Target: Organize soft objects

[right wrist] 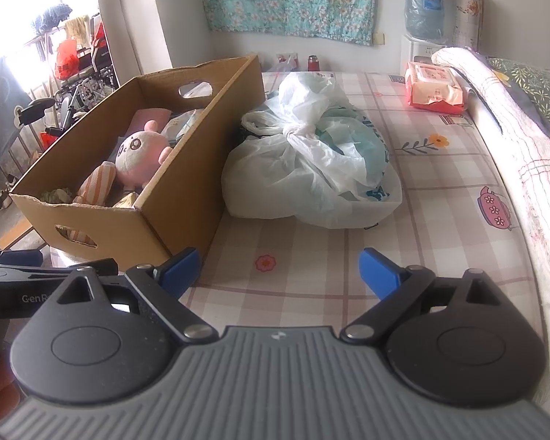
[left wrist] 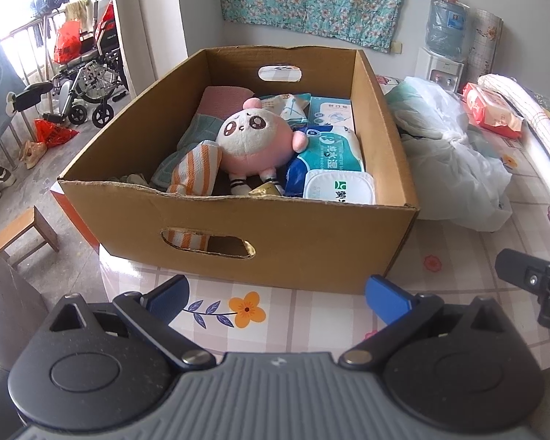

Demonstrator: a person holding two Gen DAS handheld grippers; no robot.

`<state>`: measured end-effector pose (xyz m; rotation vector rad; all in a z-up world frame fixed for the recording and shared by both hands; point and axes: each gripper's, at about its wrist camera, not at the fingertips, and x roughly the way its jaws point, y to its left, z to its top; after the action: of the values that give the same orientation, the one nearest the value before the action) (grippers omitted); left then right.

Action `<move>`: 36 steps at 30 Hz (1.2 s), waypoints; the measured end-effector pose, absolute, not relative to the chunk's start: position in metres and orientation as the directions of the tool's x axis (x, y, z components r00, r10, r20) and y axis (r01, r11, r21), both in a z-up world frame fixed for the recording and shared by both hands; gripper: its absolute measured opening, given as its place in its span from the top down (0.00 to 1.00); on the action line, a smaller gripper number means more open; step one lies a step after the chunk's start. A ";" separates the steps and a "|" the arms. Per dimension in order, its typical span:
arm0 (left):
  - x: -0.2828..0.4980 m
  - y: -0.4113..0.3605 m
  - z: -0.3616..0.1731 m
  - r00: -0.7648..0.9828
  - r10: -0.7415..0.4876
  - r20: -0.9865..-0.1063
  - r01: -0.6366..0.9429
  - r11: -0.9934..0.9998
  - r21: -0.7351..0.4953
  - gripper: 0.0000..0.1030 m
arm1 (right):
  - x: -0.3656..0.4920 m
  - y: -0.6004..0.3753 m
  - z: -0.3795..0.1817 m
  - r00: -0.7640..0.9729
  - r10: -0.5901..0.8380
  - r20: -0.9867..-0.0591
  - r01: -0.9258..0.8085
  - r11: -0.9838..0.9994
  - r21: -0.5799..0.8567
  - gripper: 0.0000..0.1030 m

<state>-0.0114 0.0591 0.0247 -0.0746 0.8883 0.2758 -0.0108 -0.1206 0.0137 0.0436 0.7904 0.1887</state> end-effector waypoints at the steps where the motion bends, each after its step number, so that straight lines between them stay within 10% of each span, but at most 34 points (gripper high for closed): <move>1: -0.011 0.060 0.025 0.598 0.207 -0.774 -0.269 0.962 0.049 0.00 | -0.009 -0.120 0.014 0.688 0.185 -0.702 -0.153 0.982 0.109 0.09; 36: -0.009 0.066 0.024 0.588 0.196 -0.785 -0.281 0.959 0.030 0.00 | -0.001 -0.108 0.016 0.677 0.198 -0.709 -0.186 0.978 0.095 0.09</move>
<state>-0.0090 0.0664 0.0242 -0.1008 0.9008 0.2783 -0.0009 -0.1085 0.0160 0.0153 0.7991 0.2157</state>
